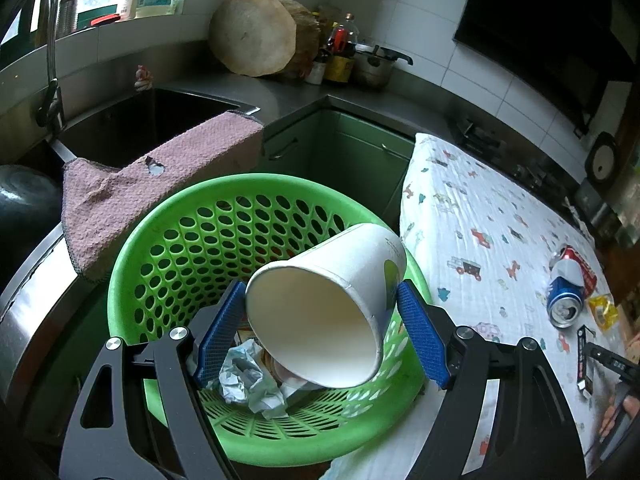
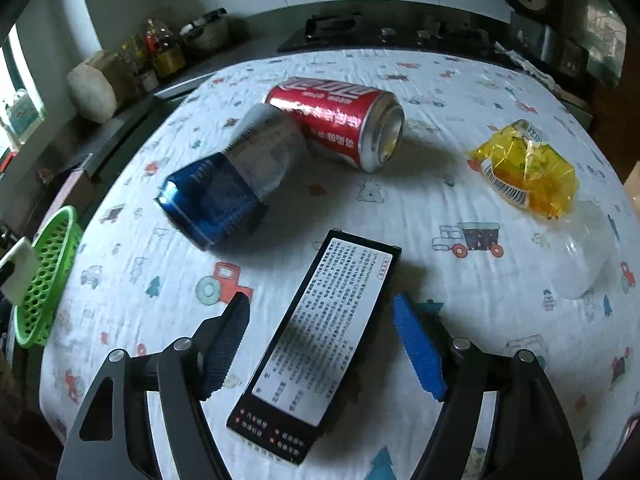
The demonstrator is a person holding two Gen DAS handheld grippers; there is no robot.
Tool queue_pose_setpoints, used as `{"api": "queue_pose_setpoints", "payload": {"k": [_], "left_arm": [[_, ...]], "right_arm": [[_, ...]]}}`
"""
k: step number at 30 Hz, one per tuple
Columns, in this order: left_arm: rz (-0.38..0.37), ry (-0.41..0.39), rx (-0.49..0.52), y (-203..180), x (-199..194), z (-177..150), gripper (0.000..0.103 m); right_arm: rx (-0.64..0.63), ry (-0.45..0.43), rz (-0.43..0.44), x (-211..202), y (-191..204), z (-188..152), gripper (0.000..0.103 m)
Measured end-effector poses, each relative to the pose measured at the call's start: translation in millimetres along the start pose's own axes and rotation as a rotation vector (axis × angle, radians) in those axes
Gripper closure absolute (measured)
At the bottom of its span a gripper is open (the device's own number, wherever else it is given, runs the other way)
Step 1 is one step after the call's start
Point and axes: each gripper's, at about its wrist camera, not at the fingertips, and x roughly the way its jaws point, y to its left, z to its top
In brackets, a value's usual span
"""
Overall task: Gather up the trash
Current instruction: 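Drop the paper cup into the basket with the left tool while the right tool lifts the box, then carry the black box over the basket and drop it with the right tool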
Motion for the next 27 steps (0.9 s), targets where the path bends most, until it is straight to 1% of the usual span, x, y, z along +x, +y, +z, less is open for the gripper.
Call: {"api": "queue_pose_setpoints", "payload": {"k": [3, 4, 5, 6, 7, 8, 10, 12, 15, 18, 19, 23, 24, 27], "left_arm": [[0.003, 0.001, -0.004, 3, 0, 0, 0.027], [0.004, 0.004, -0.005, 5, 1, 1, 0.027], [0.006, 0.006, -0.005, 5, 2, 1, 0.027], [0.006, 0.008, -0.004, 5, 3, 1, 0.027], [0.008, 0.014, -0.002, 5, 5, 1, 0.027], [0.011, 0.019, -0.001, 5, 6, 1, 0.026], [0.013, 0.037, -0.005, 7, 11, 1, 0.026], [0.016, 0.055, -0.008, 8, 15, 0, 0.025], [0.015, 0.091, -0.022, 13, 19, -2, 0.023], [0.012, 0.097, -0.027, 16, 18, -2, 0.023], [0.01, 0.1, -0.026, 16, 16, -2, 0.023], [0.001, 0.091, -0.024, 15, 6, 0, 0.022], [0.004, 0.086, -0.023, 15, 2, 1, 0.021], [0.001, 0.075, -0.016, 14, -9, 4, 0.02]], "right_arm": [[0.02, 0.035, -0.004, 11, 1, 0, 0.032], [0.01, 0.025, -0.023, 11, 3, 0, 0.036], [-0.004, 0.022, -0.049, 12, 5, 1, 0.037], [-0.008, 0.02, -0.053, 13, 6, 1, 0.04], [-0.018, 0.017, -0.063, 13, 7, 1, 0.047], [-0.031, 0.015, -0.07, 13, 8, 1, 0.049], [-0.032, 0.016, -0.055, 12, 7, 1, 0.053], [-0.041, 0.016, -0.048, 12, 7, 0, 0.055], [-0.041, 0.0, -0.006, 7, 9, -1, 0.057], [-0.067, -0.025, 0.028, -3, 19, -1, 0.058], [-0.077, -0.034, 0.053, -7, 23, -1, 0.058], [-0.13, -0.07, 0.114, -23, 45, 1, 0.058], [-0.137, -0.075, 0.125, -26, 49, 1, 0.058], [-0.16, -0.085, 0.186, -34, 65, 3, 0.058]]}}
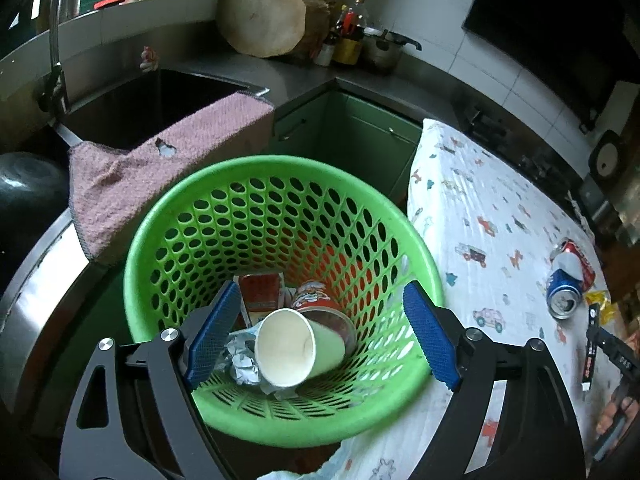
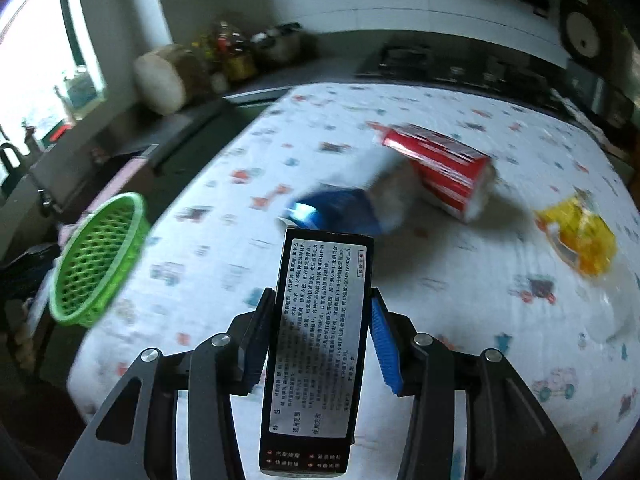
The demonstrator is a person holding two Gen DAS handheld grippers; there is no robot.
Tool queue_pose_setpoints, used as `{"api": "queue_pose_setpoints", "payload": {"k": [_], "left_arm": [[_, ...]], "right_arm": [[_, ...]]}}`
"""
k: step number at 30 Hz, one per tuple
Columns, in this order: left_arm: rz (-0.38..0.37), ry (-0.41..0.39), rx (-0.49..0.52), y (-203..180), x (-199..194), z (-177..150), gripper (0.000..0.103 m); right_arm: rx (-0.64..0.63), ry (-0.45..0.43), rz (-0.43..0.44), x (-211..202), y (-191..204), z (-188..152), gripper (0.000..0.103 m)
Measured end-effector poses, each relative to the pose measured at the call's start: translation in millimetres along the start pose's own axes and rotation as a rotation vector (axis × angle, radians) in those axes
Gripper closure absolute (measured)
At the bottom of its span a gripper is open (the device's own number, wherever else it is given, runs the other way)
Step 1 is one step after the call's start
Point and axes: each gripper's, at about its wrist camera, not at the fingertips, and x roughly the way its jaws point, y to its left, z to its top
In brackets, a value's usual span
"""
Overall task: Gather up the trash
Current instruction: 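Carry the black box over the basket and drop it with the right tool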
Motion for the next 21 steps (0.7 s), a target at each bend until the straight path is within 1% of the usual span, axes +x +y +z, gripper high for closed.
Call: {"api": "queue_pose_setpoints", "payload": {"k": [5, 9, 12, 18, 21], "left_arm": [[-0.004, -0.021, 0.013, -2, -20, 2, 0.02], [-0.022, -0.044, 0.018, -3, -39, 1, 0.02], [-0.019, -0.069, 0.027, -1, -55, -2, 0.02], [-0.002, -0.096, 0.012, 11, -76, -8, 0.018], [-0.001, -0.094, -0.012, 19, -82, -11, 0.017]], "right_arm": [[-0.056, 0.01, 0.093, 5, 35, 9, 0.058], [-0.117, 0.031, 0.178, 18, 76, 20, 0.058], [-0.171, 0.048, 0.231, 30, 110, 28, 0.058], [-0.23, 0.092, 0.327, 57, 167, 37, 0.058], [-0.265, 0.106, 0.365, 68, 198, 41, 0.058]]}}
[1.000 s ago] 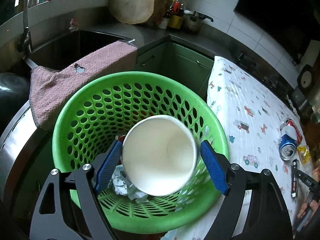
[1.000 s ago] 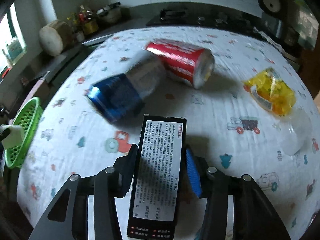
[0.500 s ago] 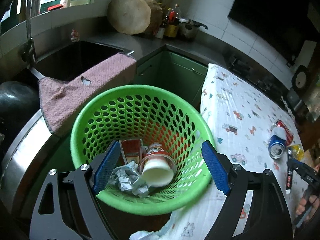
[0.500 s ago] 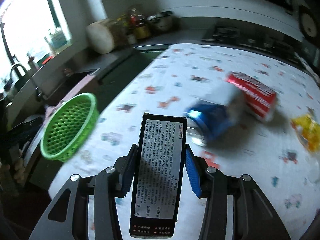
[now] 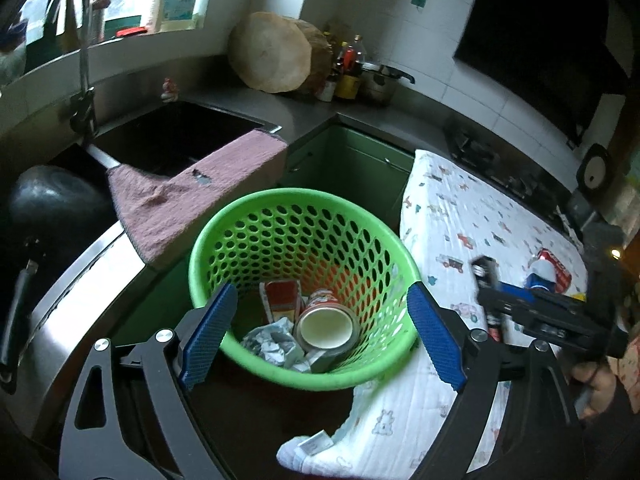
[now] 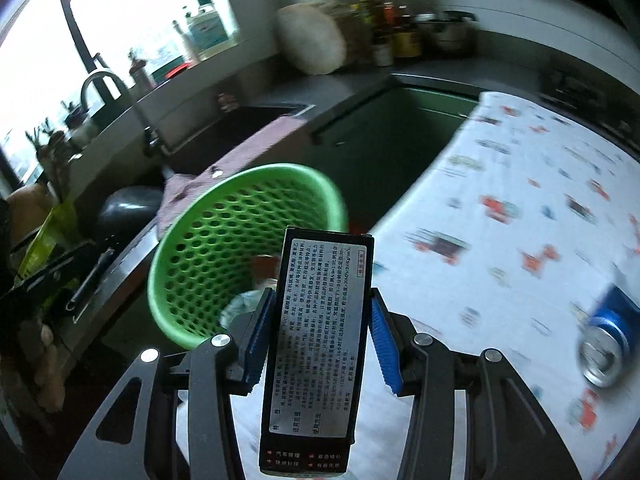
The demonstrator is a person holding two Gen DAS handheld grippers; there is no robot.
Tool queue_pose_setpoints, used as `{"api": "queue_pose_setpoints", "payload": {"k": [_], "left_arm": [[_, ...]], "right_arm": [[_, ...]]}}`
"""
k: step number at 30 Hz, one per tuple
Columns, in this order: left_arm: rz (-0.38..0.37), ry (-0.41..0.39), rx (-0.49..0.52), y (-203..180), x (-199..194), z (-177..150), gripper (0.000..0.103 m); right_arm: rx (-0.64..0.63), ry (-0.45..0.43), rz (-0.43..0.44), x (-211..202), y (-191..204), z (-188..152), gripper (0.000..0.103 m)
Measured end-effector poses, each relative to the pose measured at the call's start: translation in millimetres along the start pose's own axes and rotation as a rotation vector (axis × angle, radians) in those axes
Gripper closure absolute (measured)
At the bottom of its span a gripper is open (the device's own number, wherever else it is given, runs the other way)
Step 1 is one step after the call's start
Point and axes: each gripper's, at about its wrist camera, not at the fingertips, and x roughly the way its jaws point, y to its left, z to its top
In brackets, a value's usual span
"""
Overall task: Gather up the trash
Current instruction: 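Carry the black box over the basket and drop it with the right tool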
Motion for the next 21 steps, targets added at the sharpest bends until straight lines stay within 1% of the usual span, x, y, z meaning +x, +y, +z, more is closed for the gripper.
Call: {"api": "queue_pose_setpoints", "payload": {"k": [7, 12, 14, 15, 16, 18, 20, 21], "left_arm": [[-0.005, -0.001, -0.006, 2, -9, -9, 0.017], [-0.014, -0.009, 0.005, -3, -16, -11, 0.016], [-0.02, -0.011, 0.009, -6, -17, -10, 0.016], [-0.024, -0.011, 0.01, -7, -17, -10, 0.016], [-0.028, -0.011, 0.012, -9, -18, -9, 0.016], [-0.034, -0.015, 0.022, -16, -22, -6, 0.016], [-0.045, -0.023, 0.032, -23, -26, -2, 0.016], [-0.055, -0.03, 0.041, -29, -29, 1, 0.016]], "right_arm": [[-0.047, 0.025, 0.066, 41, 42, 22, 0.058], [-0.06, 0.053, 0.102, 59, 53, 22, 0.058], [-0.058, 0.055, 0.114, 59, 52, 20, 0.057], [-0.06, 0.053, 0.11, 57, 52, 19, 0.053], [-0.062, 0.048, 0.107, 54, 50, 18, 0.048], [-0.062, 0.039, 0.104, 44, 47, 15, 0.044], [-0.067, 0.027, 0.093, 33, 42, 14, 0.043], [-0.068, 0.022, 0.087, 27, 39, 13, 0.04]]}}
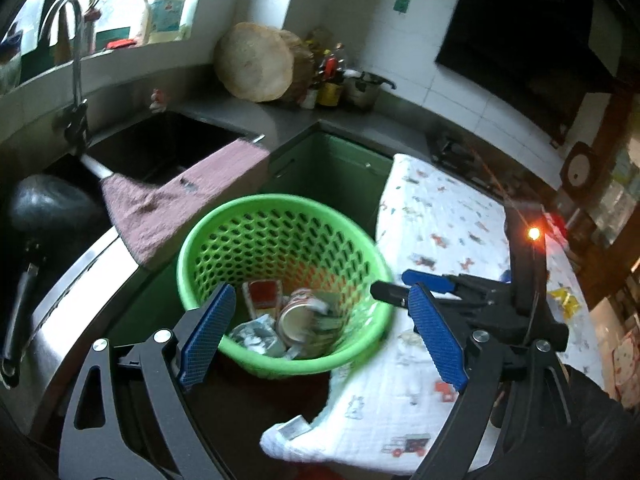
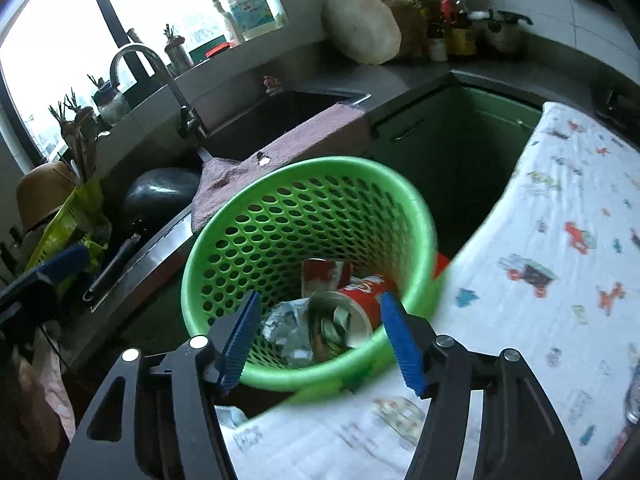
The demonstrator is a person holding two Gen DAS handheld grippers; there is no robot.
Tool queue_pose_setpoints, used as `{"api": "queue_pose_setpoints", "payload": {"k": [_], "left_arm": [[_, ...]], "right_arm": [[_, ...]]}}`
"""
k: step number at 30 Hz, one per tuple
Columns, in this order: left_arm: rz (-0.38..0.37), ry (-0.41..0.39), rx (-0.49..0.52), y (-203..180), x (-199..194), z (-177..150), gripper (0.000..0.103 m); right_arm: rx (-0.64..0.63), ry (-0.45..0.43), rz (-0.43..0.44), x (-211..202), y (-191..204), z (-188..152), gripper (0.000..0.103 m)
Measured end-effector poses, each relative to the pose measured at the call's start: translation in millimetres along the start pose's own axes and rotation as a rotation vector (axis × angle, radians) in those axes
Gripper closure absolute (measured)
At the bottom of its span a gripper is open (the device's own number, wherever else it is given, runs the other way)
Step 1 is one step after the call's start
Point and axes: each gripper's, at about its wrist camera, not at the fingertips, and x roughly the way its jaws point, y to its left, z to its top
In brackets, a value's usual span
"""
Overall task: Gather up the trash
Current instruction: 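Carry the black box over the basket and drop it with the right tool, then grasp the blue-and-white can with the left tool while the right tool reaches for the red can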
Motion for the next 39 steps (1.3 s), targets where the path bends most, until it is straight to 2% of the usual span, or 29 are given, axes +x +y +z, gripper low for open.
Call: {"api": "queue_pose_setpoints", "payload": {"k": [7, 13, 16, 25, 33, 39], "left_arm": [[-0.047, -0.048, 0.122, -51, -16, 19, 0.014], [-0.094, -0.066, 0.223, -106, -17, 28, 0.013], [-0.116, -0.067, 0.265, -135, -15, 31, 0.013], [-0.188, -0.036, 0.356, -218, 2, 35, 0.013], [-0.214, 0.039, 0.411, -281, 43, 30, 0.013], [-0.237, 0.134, 0.448, -319, 102, 10, 0.013]], "right_arm": [[-0.005, -0.067, -0.056, -61, -23, -16, 0.031], [0.029, -0.129, -0.127, -121, -54, -38, 0.028], [0.053, -0.161, -0.173, -150, -73, -51, 0.025], [0.157, -0.214, -0.305, -219, -137, -93, 0.025], [0.223, -0.216, -0.411, -261, -187, -130, 0.023], [0.267, -0.2, -0.472, -281, -223, -150, 0.021]]}}
